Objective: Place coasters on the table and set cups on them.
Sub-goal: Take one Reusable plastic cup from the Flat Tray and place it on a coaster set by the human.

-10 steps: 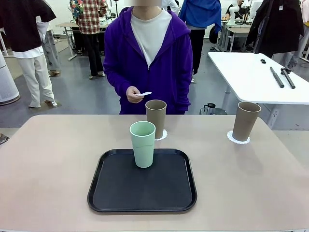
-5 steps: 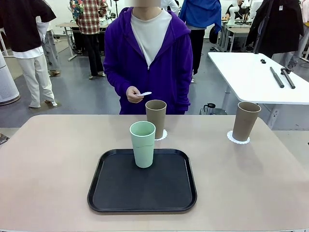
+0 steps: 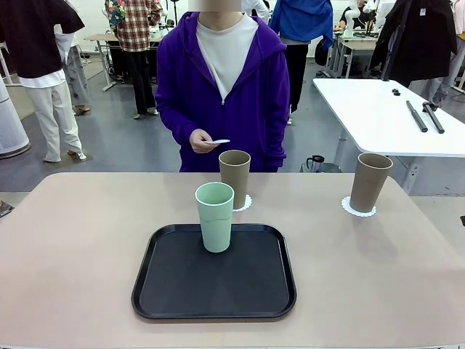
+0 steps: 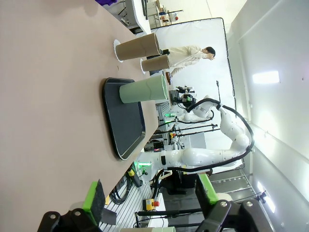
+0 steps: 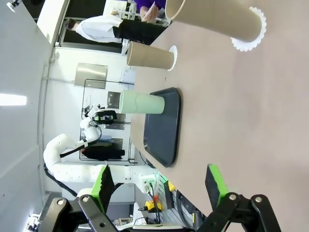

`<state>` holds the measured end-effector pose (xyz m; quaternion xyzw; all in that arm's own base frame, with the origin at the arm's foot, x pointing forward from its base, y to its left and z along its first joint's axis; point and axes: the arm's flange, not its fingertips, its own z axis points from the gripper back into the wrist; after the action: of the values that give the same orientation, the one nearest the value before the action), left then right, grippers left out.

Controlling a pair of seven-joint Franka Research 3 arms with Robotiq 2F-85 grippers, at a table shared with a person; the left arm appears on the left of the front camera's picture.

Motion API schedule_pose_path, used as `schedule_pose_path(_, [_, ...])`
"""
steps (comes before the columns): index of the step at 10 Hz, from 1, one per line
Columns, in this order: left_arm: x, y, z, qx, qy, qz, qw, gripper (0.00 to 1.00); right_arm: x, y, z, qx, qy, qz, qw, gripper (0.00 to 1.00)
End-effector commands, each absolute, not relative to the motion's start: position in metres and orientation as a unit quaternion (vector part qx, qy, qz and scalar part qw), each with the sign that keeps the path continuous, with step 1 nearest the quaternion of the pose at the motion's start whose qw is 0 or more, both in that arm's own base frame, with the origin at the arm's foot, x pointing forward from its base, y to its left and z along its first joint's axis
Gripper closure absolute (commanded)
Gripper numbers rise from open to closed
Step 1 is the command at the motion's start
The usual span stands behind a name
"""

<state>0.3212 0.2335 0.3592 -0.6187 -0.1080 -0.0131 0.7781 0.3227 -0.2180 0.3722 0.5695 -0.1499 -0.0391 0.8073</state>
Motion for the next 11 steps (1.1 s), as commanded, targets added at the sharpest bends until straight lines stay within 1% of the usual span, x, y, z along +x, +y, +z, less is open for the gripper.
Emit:
schedule_pose_path(1, [0.320,0.234,0.361,-0.618,-0.111,-0.013,0.778,0.00,0.320,-0.217,0.371,0.575,-0.140,-0.036,0.805,0.00])
schedule_pose_path(3, [0.320,0.234,0.361,-0.618,-0.111,-0.013,0.778,0.00,0.320,-0.216,0.382,0.552,-0.170,-0.033,0.816,0.00])
schedule_pose_path(5, [0.320,0.234,0.361,-0.618,-0.111,-0.013,0.778,0.00,0.315,-0.214,0.392,0.537,-0.212,-0.041,0.815,0.00])
schedule_pose_path(6, [0.320,0.234,0.361,-0.618,-0.111,-0.013,0.778,0.00,0.314,-0.214,0.393,0.535,-0.221,-0.046,0.814,0.00])
schedule_pose_path(9, [0.320,0.234,0.361,-0.618,-0.111,-0.013,0.778,0.00,0.316,-0.213,0.391,0.543,-0.193,-0.030,0.816,0.00])
schedule_pose_path(11, [0.320,0.234,0.361,-0.618,-0.111,-0.013,0.778,0.00,0.315,-0.222,0.400,0.538,-0.199,-0.034,0.818,0.00])
